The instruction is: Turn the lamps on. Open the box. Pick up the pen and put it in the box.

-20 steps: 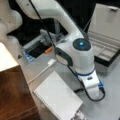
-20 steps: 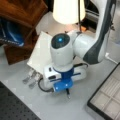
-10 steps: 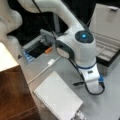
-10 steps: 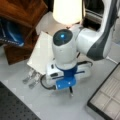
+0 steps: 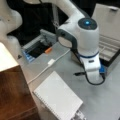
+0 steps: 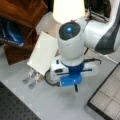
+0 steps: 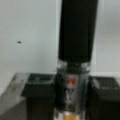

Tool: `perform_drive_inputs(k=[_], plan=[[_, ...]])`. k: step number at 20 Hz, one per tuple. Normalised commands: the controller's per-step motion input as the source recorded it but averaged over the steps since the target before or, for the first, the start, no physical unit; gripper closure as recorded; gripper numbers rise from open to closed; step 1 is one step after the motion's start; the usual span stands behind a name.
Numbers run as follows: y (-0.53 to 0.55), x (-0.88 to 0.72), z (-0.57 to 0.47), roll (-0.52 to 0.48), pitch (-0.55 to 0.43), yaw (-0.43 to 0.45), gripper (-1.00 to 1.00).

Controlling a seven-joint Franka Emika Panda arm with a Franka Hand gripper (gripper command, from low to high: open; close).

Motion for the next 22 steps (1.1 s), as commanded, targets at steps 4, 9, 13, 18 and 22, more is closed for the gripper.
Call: perform_drive_inputs(k=[4, 9, 13, 18, 22], plan=[[0.18, 0.11, 0.3, -0.237, 0.182, -0.242, 1.0], [0.19, 0.13, 0.27, -0.309, 0.202, -0.352, 1.0], [0.2, 0.16, 0.22, -0.34, 0.197, -0.282, 1.0], [0.2, 0.14, 0.25, -0.269, 0.238, -0.242, 1.0], [0.21, 0.11, 0.28, -0.216, 0.239, -0.174, 1.0]])
